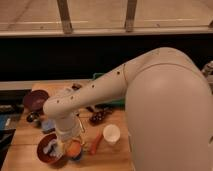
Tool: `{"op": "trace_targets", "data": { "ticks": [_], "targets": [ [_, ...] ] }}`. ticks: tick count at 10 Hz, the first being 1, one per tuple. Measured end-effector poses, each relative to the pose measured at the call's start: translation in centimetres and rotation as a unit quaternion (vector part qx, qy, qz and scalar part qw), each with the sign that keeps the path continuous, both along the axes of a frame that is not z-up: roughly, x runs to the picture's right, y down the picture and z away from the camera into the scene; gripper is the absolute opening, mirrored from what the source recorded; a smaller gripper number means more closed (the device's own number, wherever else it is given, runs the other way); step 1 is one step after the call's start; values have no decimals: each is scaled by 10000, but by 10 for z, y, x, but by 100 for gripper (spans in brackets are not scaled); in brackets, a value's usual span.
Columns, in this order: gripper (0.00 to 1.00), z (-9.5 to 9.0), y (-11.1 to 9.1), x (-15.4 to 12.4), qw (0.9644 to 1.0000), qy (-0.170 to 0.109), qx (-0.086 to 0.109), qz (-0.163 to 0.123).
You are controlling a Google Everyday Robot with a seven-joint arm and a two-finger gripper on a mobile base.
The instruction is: Place apple in plastic cup
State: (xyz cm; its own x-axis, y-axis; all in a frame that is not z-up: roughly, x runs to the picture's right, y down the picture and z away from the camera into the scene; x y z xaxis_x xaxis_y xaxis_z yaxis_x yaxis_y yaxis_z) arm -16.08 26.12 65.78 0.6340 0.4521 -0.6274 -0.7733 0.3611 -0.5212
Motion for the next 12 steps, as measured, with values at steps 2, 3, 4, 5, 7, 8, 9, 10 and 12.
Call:
{"op": "trace_targets", "data": {
  "ticks": [2, 3, 4, 5, 7, 8, 9, 10, 12],
  "targets": [
    [80, 0, 0, 0, 10000, -4, 0, -8],
    [80, 0, 0, 0, 10000, -4, 11, -11],
    [80, -1, -1, 0, 10000, 7, 36, -10],
    [80, -1, -5, 0, 9999, 20, 99, -18],
    [80, -9, -31, -2, 9989, 64, 441, -131],
    [80, -14, -48, -4, 9979, 53, 623, -174],
    [80, -20, -74, -3, 9960, 43, 884, -137],
    [80, -22, -93, 4, 9942, 73, 1072, -103],
    [80, -22, -93, -1, 9941, 13, 1086, -80]
  ]
}}
